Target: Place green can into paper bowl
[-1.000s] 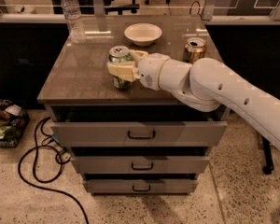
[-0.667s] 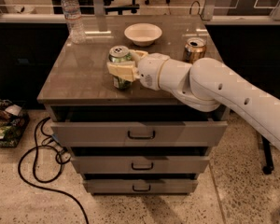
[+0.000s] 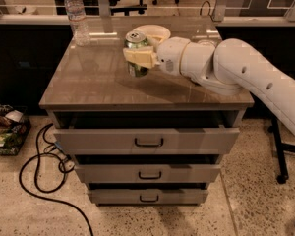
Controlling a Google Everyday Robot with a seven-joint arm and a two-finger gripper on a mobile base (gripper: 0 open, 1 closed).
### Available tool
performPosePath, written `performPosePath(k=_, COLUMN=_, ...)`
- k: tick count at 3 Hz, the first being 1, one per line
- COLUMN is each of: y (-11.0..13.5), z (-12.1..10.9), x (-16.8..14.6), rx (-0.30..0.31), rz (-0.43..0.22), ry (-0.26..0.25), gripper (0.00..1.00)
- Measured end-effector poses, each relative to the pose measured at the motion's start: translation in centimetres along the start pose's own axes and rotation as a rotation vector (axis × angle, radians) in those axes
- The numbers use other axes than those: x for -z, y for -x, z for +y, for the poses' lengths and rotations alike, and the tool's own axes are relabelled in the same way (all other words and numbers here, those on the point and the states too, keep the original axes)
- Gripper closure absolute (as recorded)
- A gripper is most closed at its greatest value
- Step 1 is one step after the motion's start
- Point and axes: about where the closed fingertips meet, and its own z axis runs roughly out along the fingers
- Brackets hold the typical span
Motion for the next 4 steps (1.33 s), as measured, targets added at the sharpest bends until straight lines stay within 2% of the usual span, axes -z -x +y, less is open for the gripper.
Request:
performPosePath(k=1, y=2.0, z=-3.2, x=0.6, rx=0.035, rz=0.004, ry=0.025, gripper=1.00)
performPosePath(k=3, y=7.5, z=-7.5, x=4.8, rx=0.105, rz=0.040, ry=0.010, gripper=1.00)
performPosePath(k=4, y=8.2, z=-10.1, x=4.4, rx=0.108, rz=0.031, ry=0.042, gripper=1.00)
